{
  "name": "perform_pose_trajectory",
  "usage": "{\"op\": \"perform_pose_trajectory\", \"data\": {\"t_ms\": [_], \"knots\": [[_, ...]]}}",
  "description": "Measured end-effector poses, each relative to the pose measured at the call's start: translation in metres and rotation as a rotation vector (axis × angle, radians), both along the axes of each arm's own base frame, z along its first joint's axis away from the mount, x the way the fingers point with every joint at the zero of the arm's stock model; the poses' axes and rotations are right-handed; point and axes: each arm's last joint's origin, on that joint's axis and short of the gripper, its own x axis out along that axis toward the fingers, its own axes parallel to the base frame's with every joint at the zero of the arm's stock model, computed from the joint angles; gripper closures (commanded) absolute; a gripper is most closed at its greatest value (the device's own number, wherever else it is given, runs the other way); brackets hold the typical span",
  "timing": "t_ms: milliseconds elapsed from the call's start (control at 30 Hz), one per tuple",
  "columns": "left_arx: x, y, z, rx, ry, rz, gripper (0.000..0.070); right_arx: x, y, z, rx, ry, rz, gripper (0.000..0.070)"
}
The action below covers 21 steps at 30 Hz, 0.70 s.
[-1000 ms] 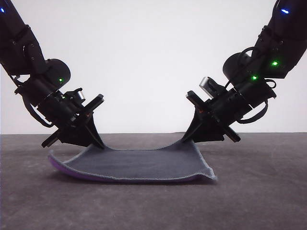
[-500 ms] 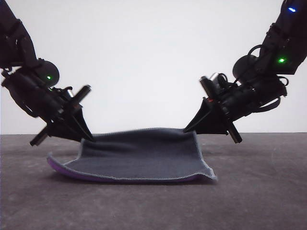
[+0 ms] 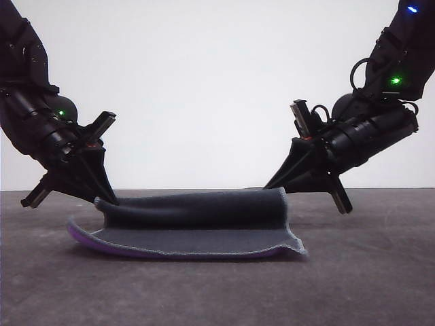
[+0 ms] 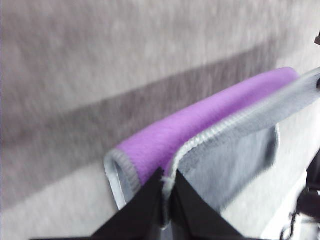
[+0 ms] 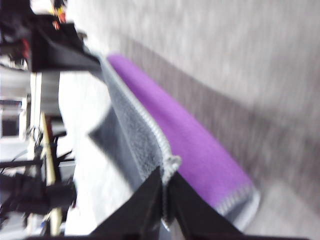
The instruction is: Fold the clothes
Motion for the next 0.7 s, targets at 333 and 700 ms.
{"op": "perform_pose_trajectory", "data": {"t_ms": [333, 700], "knots": [[-0.011, 0.0, 0.0, -0.018, 0.075, -0.053, 0.07, -0.015, 0.002, -0.002, -0.009, 0.051, 0.079, 0.0694], [-0.019, -0.008, 0.001, -0.014, 0.129, -0.097, 0.0551, -0.019, 0.005, -0.003, -0.012, 0.06, 0.102, 0.0694]]}}
